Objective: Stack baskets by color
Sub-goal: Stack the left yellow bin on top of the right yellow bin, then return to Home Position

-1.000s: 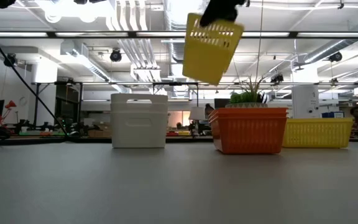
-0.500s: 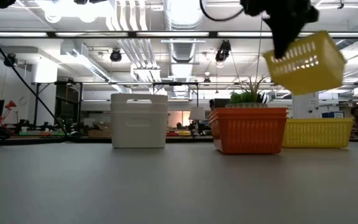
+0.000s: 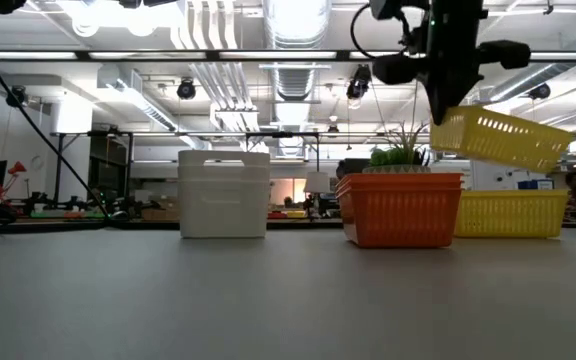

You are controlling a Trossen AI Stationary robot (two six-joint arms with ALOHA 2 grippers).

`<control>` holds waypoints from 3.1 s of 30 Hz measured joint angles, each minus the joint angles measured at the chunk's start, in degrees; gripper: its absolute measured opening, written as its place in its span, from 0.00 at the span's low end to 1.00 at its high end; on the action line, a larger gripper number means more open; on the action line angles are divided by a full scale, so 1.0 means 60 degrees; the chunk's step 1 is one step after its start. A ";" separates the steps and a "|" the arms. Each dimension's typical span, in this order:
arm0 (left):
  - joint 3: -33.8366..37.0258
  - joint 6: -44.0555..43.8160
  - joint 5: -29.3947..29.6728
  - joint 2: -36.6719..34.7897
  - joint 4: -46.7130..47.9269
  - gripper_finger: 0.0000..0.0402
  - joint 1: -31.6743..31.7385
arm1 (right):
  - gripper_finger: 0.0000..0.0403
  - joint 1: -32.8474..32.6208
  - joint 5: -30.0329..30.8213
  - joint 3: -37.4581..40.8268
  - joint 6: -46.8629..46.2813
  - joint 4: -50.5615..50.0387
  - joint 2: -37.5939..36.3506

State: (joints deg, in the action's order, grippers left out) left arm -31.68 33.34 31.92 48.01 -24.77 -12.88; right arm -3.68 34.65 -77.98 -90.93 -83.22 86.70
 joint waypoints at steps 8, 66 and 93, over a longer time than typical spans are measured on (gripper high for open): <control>0.0000 0.0288 0.0004 -0.0012 0.0015 0.27 0.0000 | 0.02 0.1098 0.0120 0.0572 -0.0420 0.0073 0.0012; 0.0011 0.0223 0.0022 -0.0044 0.0054 0.27 -0.0007 | 0.02 0.1810 0.0736 0.2941 0.3004 0.3832 0.0015; 0.1546 -0.1174 -0.3410 -0.3614 0.4723 0.27 -0.0073 | 0.02 -0.0700 -0.5505 1.0508 1.7080 1.7695 -0.6765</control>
State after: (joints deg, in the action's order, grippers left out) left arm -22.41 26.30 11.46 26.33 3.57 -13.32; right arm -7.88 1.62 -14.93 11.55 22.95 46.10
